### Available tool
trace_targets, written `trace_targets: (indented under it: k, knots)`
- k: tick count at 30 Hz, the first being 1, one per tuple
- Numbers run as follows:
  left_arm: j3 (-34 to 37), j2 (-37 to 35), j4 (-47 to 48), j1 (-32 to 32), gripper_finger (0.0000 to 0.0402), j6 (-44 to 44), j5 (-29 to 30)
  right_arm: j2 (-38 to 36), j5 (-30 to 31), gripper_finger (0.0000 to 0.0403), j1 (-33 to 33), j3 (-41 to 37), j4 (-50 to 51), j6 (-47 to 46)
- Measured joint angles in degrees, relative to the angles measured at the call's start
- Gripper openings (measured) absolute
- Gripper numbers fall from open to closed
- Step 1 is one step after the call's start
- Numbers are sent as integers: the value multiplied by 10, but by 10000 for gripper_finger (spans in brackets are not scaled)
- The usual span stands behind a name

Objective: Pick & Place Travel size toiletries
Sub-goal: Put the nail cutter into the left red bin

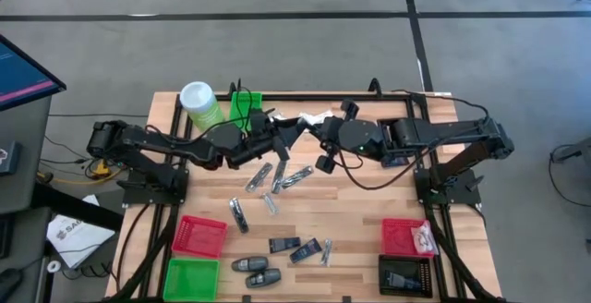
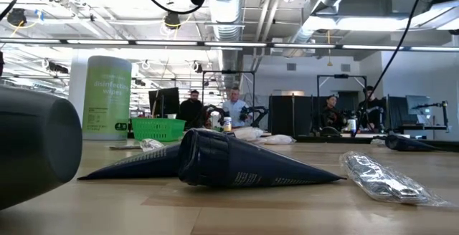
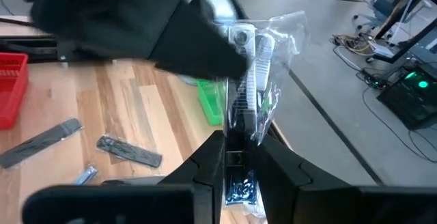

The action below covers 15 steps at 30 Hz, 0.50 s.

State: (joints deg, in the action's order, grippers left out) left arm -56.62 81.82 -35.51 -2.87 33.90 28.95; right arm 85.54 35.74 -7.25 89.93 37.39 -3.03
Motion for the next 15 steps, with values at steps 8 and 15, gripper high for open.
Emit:
trace_targets:
  k: [8,15]
  knots:
    - [0,0,6,8,159,6,16,0,1,61,7,0,-1,0]
    - [0,0,6,22,159,26,9,0,9,61,7,0,-2,5]
